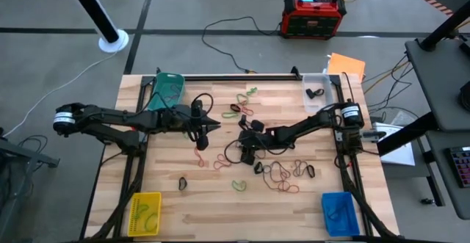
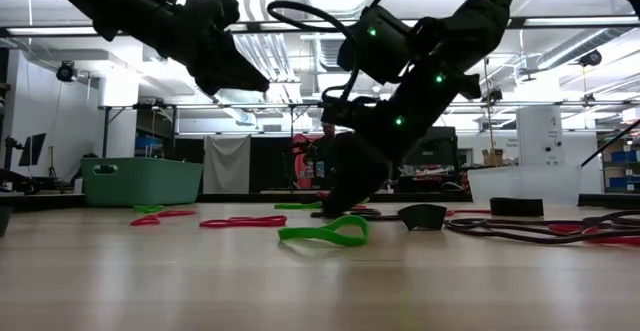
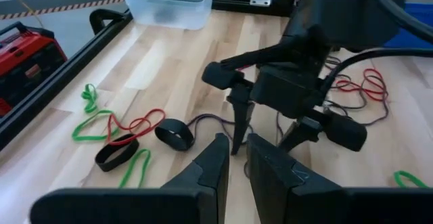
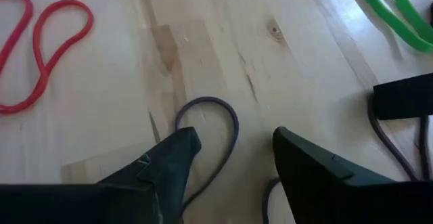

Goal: Sort rubber bands into baskets
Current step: Put the violet rubber band into the blue bin

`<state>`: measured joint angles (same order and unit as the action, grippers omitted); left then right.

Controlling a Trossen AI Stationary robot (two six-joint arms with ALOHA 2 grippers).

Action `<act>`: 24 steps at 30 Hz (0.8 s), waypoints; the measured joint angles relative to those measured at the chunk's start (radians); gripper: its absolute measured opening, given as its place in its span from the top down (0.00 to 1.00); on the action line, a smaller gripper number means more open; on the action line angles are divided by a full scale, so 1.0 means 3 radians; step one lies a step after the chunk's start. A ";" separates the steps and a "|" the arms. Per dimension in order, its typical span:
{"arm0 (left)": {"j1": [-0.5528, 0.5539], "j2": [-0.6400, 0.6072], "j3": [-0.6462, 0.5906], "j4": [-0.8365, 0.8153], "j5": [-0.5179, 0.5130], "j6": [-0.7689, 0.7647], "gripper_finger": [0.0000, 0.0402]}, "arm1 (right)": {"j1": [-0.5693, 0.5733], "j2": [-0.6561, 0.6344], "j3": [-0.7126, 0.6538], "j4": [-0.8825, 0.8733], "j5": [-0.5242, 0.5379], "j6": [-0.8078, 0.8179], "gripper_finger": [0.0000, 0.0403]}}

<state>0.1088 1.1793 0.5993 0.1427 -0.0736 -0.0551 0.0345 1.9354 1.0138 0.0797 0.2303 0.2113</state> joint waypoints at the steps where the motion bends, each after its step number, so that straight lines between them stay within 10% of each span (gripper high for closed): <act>1: -0.0010 0.0000 0.0001 0.0001 0.0000 0.0000 0.90 | 0.0000 0.0030 0.0000 -0.0001 -0.0027 -0.0013 0.49; 6: -0.0046 0.0085 0.0001 0.0151 0.0039 -0.0023 0.90 | 0.0006 0.0085 0.0001 0.0015 -0.0108 -0.0173 0.56; 14: -0.0122 0.0393 0.0001 0.0405 0.0041 -0.0024 0.90 | 0.0001 0.0094 -0.0005 0.0149 -0.0167 -0.0608 0.94; 24: -0.0258 0.0582 0.0001 0.0573 0.0044 -0.0085 0.90 | 0.0056 -0.0101 -0.0022 0.0235 -0.0042 -0.0804 0.98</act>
<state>0.0315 1.3540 0.5995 0.3145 -0.0605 -0.0806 0.0514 1.9051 1.0073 0.1502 0.2178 -0.0299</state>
